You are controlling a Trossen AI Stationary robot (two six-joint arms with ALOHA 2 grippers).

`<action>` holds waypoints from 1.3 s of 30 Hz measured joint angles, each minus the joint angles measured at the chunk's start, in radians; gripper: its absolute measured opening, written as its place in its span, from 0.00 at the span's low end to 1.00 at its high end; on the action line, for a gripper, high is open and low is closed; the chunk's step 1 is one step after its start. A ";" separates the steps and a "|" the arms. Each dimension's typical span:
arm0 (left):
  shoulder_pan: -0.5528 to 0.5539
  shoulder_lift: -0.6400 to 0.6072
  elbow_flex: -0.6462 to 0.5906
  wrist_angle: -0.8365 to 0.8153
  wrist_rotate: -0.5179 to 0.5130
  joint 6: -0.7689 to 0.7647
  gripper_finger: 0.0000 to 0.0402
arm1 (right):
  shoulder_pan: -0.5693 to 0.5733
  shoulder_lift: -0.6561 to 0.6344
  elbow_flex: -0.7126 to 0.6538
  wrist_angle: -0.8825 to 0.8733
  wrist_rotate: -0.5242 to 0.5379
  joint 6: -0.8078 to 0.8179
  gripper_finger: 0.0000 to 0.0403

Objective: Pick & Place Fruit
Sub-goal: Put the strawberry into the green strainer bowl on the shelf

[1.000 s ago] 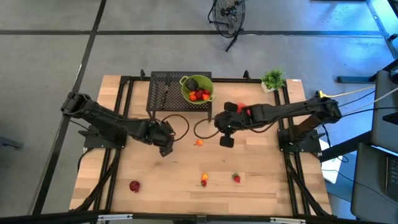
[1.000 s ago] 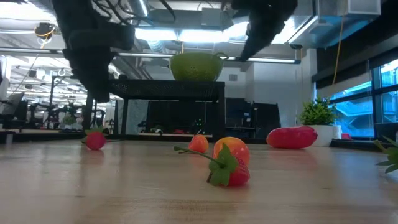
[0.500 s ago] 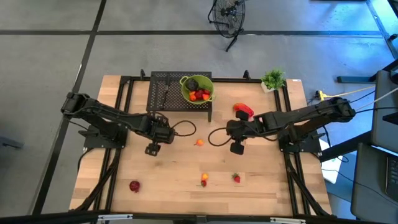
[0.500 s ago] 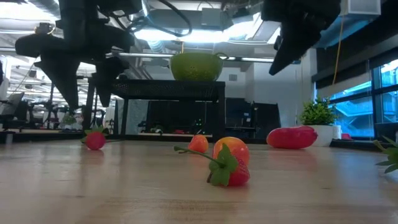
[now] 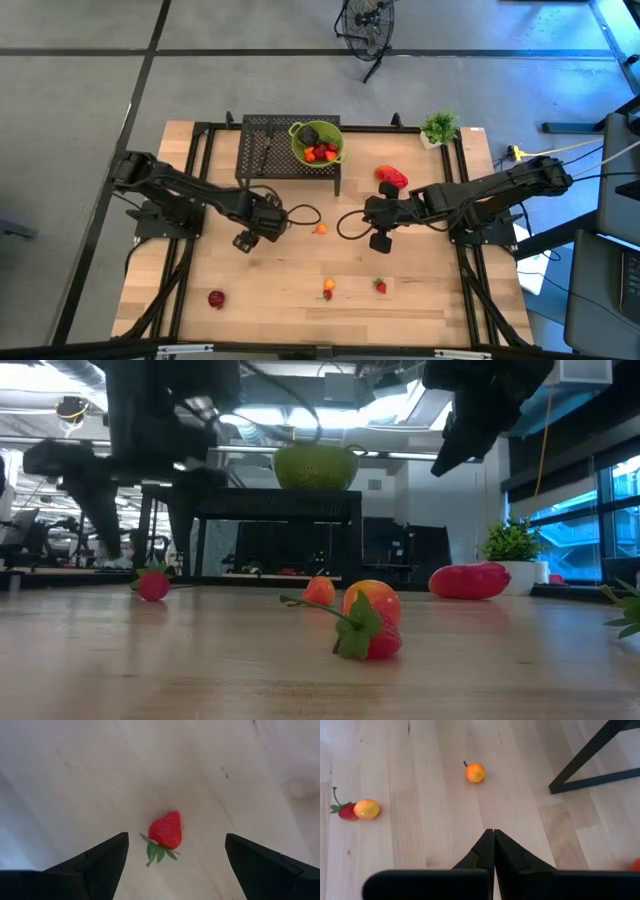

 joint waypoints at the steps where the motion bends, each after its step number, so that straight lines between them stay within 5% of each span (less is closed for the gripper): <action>1: 0.000 0.017 0.000 0.000 0.000 0.008 0.82 | 0.000 0.000 0.000 0.000 0.000 0.000 0.01; 13: 0.060 0.169 0.000 0.012 -0.011 0.078 0.82 | 0.000 0.000 0.000 0.005 0.000 0.000 0.09; 28: 0.110 0.172 0.000 0.097 0.056 0.147 0.82 | 0.000 0.000 0.000 0.011 0.000 -0.007 0.01; 39: 0.136 0.221 0.006 0.082 0.116 0.138 0.82 | 0.000 0.000 0.000 0.015 0.000 -0.006 0.08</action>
